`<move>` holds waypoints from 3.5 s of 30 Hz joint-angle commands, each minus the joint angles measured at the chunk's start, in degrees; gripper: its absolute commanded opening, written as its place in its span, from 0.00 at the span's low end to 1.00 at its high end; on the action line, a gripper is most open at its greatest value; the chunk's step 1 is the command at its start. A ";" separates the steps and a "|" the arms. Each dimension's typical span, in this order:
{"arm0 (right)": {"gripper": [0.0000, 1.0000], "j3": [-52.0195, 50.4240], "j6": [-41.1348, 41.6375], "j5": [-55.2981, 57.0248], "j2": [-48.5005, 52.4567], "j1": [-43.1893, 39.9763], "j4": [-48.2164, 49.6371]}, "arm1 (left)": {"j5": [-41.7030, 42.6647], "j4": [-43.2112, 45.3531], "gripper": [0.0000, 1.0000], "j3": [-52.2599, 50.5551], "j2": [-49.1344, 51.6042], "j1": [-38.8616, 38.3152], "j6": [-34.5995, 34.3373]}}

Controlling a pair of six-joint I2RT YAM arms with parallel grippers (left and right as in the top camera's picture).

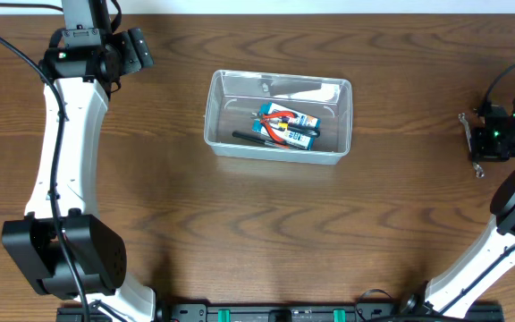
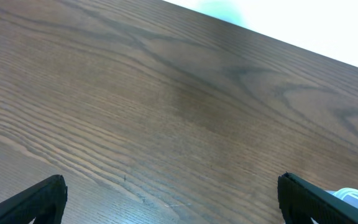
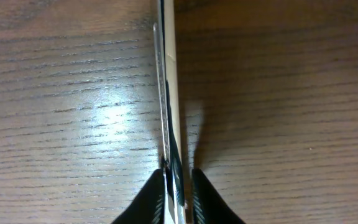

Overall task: Pack container
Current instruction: 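Grasp the silver wrench by its shaft with the right gripper, then carry the wrench into the container and lower it with the right gripper, then open the right gripper and lift it out of the container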

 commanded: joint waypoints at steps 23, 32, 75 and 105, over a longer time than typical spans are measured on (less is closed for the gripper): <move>0.01 17.68 1.27 -4.72 -0.66 5.18 -7.28 | -0.92 0.00 0.98 0.31 0.79 0.13 0.72; 0.01 35.23 0.37 -7.63 -0.72 15.32 -13.44 | -0.92 0.00 0.98 0.31 0.79 0.13 0.72; 0.01 17.18 -6.71 -7.19 -0.70 58.18 -7.89 | -0.92 0.00 0.98 0.31 0.79 0.13 0.74; 0.96 47.78 20.57 7.76 -2.01 44.63 -11.63 | -0.94 0.00 0.98 0.31 0.79 0.13 0.72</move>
